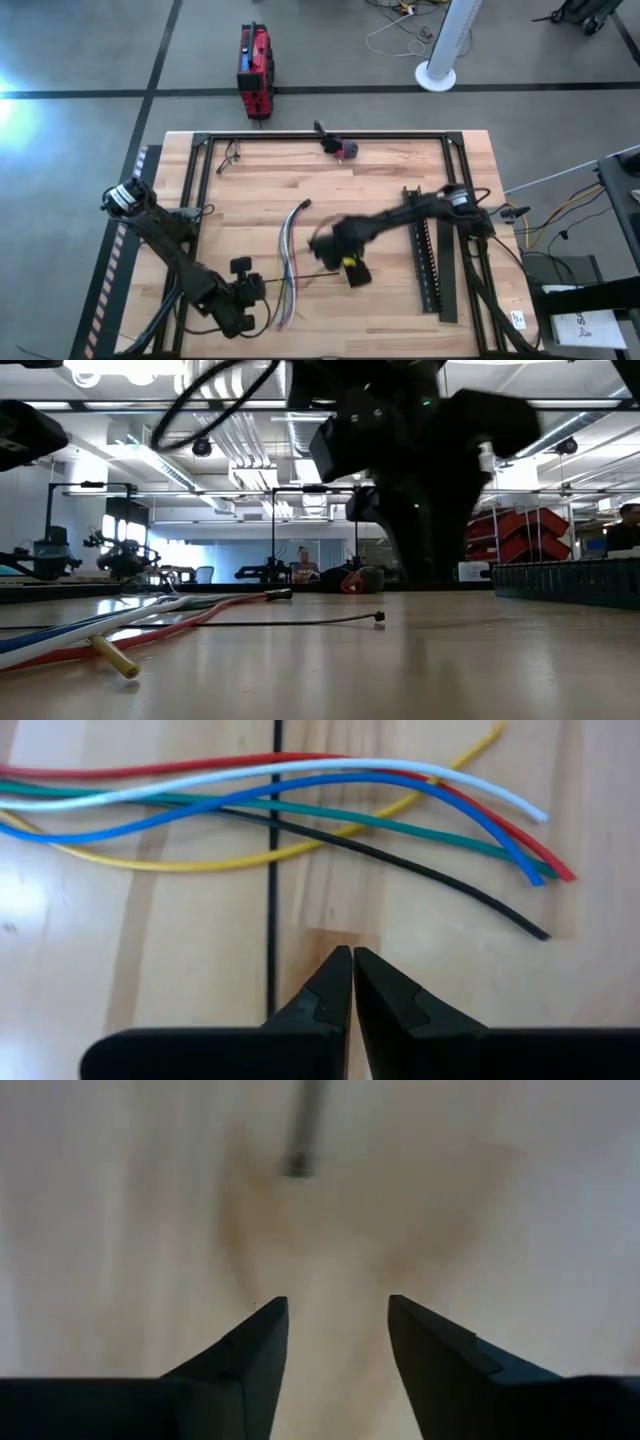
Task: Ziptie cables
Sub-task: Close the cables together using a zip tie
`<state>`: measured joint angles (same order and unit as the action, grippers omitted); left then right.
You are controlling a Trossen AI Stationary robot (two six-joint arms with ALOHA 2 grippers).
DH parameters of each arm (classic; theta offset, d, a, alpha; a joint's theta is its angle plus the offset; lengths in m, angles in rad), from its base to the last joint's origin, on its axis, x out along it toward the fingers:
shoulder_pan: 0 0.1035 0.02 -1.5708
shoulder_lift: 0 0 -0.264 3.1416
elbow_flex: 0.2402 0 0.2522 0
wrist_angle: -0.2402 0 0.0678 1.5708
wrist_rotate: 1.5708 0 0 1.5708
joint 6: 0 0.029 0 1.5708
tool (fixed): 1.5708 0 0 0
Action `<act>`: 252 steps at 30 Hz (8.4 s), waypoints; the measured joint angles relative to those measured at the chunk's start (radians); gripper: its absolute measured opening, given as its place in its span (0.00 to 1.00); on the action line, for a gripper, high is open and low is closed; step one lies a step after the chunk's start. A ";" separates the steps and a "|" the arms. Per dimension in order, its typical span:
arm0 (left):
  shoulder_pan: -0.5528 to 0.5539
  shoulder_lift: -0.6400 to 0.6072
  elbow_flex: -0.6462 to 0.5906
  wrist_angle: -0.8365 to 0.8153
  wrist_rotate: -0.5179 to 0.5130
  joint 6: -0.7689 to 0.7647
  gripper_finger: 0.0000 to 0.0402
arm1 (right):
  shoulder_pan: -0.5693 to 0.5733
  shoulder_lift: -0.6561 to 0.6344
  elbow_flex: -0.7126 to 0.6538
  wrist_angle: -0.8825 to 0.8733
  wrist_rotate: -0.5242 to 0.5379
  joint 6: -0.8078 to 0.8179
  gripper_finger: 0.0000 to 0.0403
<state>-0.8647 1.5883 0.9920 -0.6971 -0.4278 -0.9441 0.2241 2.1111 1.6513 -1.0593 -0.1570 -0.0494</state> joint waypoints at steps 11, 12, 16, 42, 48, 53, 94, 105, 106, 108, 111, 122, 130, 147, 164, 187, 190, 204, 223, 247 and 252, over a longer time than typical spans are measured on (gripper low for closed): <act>-0.032 0.001 0.000 0.034 -0.005 -0.065 0.00 | 0.244 -0.045 -0.100 0.186 0.324 0.229 0.22; -0.031 0.001 0.000 0.038 -0.012 -0.065 0.00 | 0.260 -0.053 -0.111 0.196 0.361 0.243 0.21; -0.029 0.001 0.000 0.034 -0.066 -0.064 0.00 | 0.311 -0.095 -0.178 0.230 0.508 0.295 0.15; 0.111 0.008 -0.290 0.423 -0.114 0.055 0.00 | -0.306 0.022 -0.255 0.843 0.223 -0.041 0.00; 0.161 0.013 -0.327 0.464 -0.112 0.068 0.00 | -0.335 0.090 -0.167 0.839 0.205 -0.084 0.00; 0.172 0.012 -0.333 0.497 -0.112 0.108 0.00 | -0.367 0.127 -0.107 0.873 0.201 -0.157 0.00; 0.524 -0.003 -0.444 0.833 -0.050 0.557 0.00 | -0.395 0.221 -0.021 1.045 0.125 -0.250 0.00; 0.521 -0.111 -0.389 0.633 0.088 0.582 0.00 | -0.383 0.161 -0.021 0.903 0.227 -0.317 0.00; 0.522 -0.137 -0.386 0.592 0.076 0.589 0.00 | -0.377 0.148 -0.021 0.887 0.237 -0.321 0.00; 0.528 -0.187 -0.378 0.500 0.031 0.600 0.00 | -0.360 0.122 -0.023 0.838 0.238 -0.329 0.00; 0.553 -0.273 -0.381 0.370 -0.081 0.579 0.00 | -0.322 0.089 -0.028 0.811 0.243 -0.310 0.00; 0.942 -0.422 -0.509 0.657 0.074 0.680 0.00 | -0.074 0.056 -0.038 0.819 0.412 -0.152 0.00; 1.080 -0.231 -0.491 0.936 0.140 0.776 0.00 | 0.023 0.099 -0.041 1.002 0.418 -0.125 0.00; 1.165 0.082 -0.339 0.873 0.158 0.733 0.00 | 0.022 0.187 -0.034 0.926 0.359 -0.009 0.00; 1.191 -0.104 -0.388 0.483 0.143 0.685 0.00 | 0.018 0.173 -0.034 0.866 0.365 0.060 0.00; 1.150 -0.592 -0.571 0.510 0.187 0.619 0.00 | 0.018 0.089 -0.035 0.798 0.444 0.033 0.00; 1.083 -0.624 -0.604 0.561 0.205 0.605 0.00 | 0.026 0.081 -0.034 0.848 0.397 0.016 0.00; 0.729 -0.422 -0.675 1.016 0.089 0.501 0.00 | 0.082 0.158 -0.033 0.940 0.224 0.086 0.00; 0.718 0.049 -0.561 1.017 0.035 0.419 0.00 | 0.109 0.129 -0.031 0.675 0.318 0.157 0.00; 0.613 -0.290 -0.588 1.010 0.025 0.583 0.00 | 0.109 -0.080 -0.066 0.404 0.473 0.158 0.00; 0.484 -0.284 -0.587 1.058 -0.028 0.597 0.00 | 0.110 -0.106 -0.137 0.368 0.493 0.263 0.00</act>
<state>-0.3807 1.3046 0.4049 0.3608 -0.4554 -0.3466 0.3340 2.0054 1.5145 -0.6918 0.3363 0.2140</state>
